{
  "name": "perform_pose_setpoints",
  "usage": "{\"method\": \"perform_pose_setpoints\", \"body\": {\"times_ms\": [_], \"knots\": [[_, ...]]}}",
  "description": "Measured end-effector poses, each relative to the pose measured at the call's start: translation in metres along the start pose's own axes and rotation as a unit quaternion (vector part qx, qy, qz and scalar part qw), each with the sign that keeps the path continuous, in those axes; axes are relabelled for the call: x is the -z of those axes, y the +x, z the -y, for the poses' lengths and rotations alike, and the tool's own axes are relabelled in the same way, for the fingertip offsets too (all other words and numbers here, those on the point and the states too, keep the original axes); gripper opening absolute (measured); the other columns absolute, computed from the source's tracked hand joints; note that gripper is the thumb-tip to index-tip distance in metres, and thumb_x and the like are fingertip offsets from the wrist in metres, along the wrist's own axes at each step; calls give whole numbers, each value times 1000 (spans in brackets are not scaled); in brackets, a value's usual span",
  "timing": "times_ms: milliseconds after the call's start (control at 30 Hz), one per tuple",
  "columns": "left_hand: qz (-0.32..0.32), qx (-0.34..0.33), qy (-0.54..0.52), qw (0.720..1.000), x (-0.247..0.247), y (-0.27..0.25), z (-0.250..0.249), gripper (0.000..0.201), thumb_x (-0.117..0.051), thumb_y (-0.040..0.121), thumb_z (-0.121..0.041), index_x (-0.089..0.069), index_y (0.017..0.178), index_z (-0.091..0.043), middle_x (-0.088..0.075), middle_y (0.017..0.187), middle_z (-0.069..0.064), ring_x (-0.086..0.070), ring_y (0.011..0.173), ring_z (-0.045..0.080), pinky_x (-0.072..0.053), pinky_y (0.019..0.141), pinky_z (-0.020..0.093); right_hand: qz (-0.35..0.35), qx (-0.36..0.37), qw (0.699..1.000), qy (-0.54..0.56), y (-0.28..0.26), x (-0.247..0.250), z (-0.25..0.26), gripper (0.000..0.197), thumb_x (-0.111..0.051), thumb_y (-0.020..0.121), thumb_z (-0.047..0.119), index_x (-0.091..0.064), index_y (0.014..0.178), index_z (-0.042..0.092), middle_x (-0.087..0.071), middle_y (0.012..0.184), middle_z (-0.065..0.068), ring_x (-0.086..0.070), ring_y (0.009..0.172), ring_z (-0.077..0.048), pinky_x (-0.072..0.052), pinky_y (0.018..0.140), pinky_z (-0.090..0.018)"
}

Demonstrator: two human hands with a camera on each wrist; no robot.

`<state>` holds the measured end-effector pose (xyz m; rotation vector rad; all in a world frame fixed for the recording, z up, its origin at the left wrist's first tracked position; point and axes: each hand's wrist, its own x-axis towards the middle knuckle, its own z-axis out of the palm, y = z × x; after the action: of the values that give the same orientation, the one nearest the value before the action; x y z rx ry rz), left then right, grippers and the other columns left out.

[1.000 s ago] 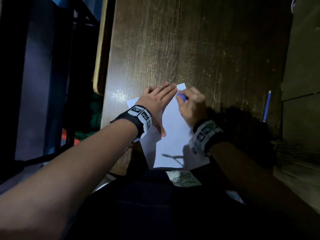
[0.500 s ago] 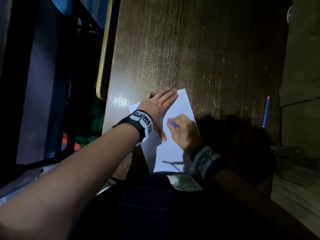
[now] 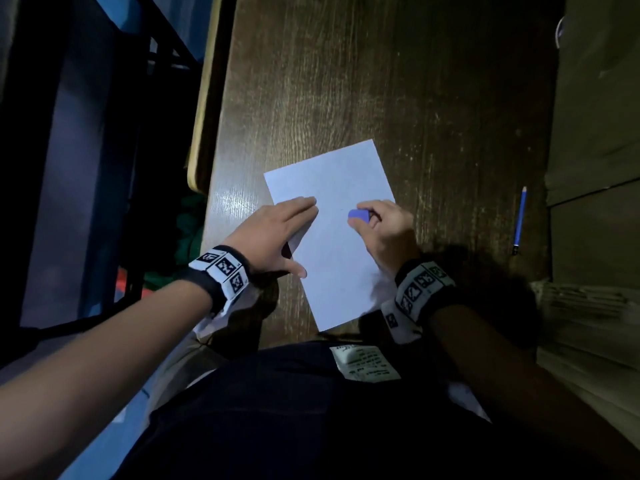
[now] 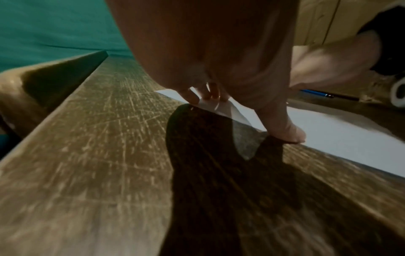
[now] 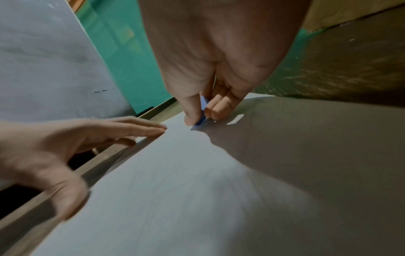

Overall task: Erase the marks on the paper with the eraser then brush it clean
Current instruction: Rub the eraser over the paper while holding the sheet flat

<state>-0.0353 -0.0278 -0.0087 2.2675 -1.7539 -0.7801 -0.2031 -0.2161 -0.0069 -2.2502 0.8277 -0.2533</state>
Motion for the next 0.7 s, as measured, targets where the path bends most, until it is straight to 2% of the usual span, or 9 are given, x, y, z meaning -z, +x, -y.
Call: {"method": "perform_pose_setpoints", "body": {"times_ms": [100, 167, 267, 333, 433, 567, 633, 667, 700], "knots": [[21, 37, 6, 999, 0, 3, -3, 138, -82, 54, -77, -18, 162, -18, -11, 169, -3, -9, 156, 18, -14, 125, 43, 8, -29, 1000, -10, 23, 1, 0, 20, -75, 83, 16, -73, 101, 7, -66, 90, -6, -57, 74, -12, -50, 78, -24], [33, 57, 16, 998, 1, 7, -6, 142, -81, 53, -78, -10, 162, -21, -1, 170, -6, 1, 156, 14, -1, 126, 40, 4, 1, 1000, -14, 22, -1, 6, 14, -73, 83, 11, -72, 96, 6, -67, 89, -7, -55, 75, -12, -48, 76, -22], [9, 71, 15, 997, 0, 13, -10, 137, -75, 55, -84, -14, 162, -24, -8, 170, -6, -5, 156, 16, -5, 124, 42, -4, 60, 997, -37, -3, -12, 13, 8, -73, 83, 6, -71, 90, 3, -68, 82, -10, -60, 74, -23, -48, 73, -26], [4, 78, 34, 996, -4, 16, -9, 141, -71, 50, -89, -14, 162, -24, -11, 169, -5, -9, 155, 18, -9, 122, 43, 65, 78, 994, -42, -21, -18, 19, 7, -72, 83, 6, -71, 89, 3, -67, 81, -12, -62, 73, -26, -47, 71, -26], [24, 79, 73, 994, -7, 19, -11, 149, -65, 48, -95, -6, 162, -21, -3, 170, -3, -3, 156, 20, -9, 122, 47, 149, 120, 980, -55, -14, -16, 24, 5, -70, 84, 8, -72, 88, 4, -65, 79, -13, -62, 70, -28, -50, 70, -30], [63, 91, 105, 988, 0, 25, -20, 153, -67, 48, -94, 3, 162, -20, 8, 170, -1, 6, 156, 27, -8, 122, 58, 63, 106, 990, -75, 27, -13, 19, 12, -66, 89, 14, -73, 93, 6, -66, 84, -11, -61, 77, -23, -51, 75, -34], [79, 97, 108, 986, 4, 31, -24, 154, -72, 46, -90, 4, 161, -21, 11, 170, -1, 9, 155, 31, -8, 121, 64, 33, 101, 993, -59, 19, -20, 26, 9, -67, 88, 9, -72, 90, 2, -65, 80, -14, -60, 73, -27, -51, 70, -35], [87, 101, 110, 985, 6, 33, -26, 155, -75, 45, -88, 5, 161, -22, 13, 169, 0, 10, 155, 33, -8, 120, 67, 42, 118, 991, -53, 6, -25, 28, 6, -68, 86, 6, -71, 87, 0, -62, 75, -15, -59, 68, -29, -49, 67, -35], [94, 104, 115, 983, 7, 35, -27, 156, -76, 45, -87, 6, 160, -22, 14, 169, 0, 11, 155, 34, -8, 119, 68, 87, 130, 987, -40, -8, -29, 32, 4, -68, 85, 4, -69, 84, 0, -59, 72, -14, -56, 65, -29, -47, 64, -35]]}}
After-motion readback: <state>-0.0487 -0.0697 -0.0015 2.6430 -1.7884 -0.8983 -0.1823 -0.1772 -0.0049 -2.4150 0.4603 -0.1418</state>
